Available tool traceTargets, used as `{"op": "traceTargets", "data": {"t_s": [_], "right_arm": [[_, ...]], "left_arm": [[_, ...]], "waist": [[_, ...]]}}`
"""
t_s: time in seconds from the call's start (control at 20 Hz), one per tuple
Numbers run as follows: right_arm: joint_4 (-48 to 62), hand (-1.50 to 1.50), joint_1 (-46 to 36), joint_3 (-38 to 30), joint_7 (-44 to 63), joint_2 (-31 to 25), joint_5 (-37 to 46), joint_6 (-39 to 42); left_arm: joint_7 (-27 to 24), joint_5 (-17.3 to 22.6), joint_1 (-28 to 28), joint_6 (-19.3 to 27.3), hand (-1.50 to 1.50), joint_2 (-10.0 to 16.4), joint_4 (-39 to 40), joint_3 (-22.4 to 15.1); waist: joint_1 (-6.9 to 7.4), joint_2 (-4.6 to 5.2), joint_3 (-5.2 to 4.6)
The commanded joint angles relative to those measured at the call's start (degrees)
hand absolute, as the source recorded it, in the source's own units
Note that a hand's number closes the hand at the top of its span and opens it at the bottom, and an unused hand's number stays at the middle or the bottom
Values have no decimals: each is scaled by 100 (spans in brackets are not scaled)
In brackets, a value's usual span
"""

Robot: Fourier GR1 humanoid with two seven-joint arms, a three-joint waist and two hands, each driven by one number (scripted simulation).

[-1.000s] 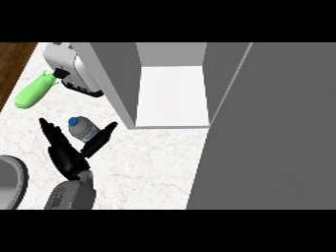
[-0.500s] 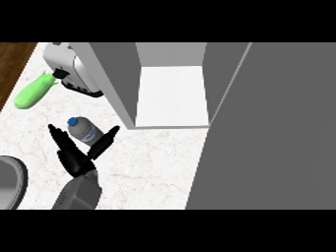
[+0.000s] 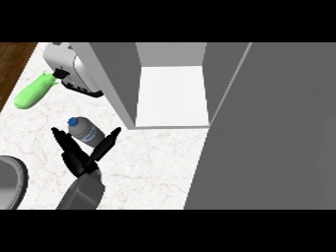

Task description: Pick up the bottled water, place it into the cabinet and close the cabinet

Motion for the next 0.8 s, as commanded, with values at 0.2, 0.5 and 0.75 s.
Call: {"op": "traceTargets", "data": {"t_s": [0.2,0.5,0.75], "right_arm": [[-732,-150,72,49,569,-148,560,-19],[-694,-150,159,370,436,-155,772,-74],[-640,-150,293,432,163,-192,702,-153]], "left_arm": [[-690,391,-30,-800,150,-1,338,68],[-1016,421,-351,-1415,150,21,1028,323],[-1068,467,-467,-1618,150,72,1029,505]], "waist": [[29,-10,2],[-16,-5,-3],[-12,-9,1]]}}
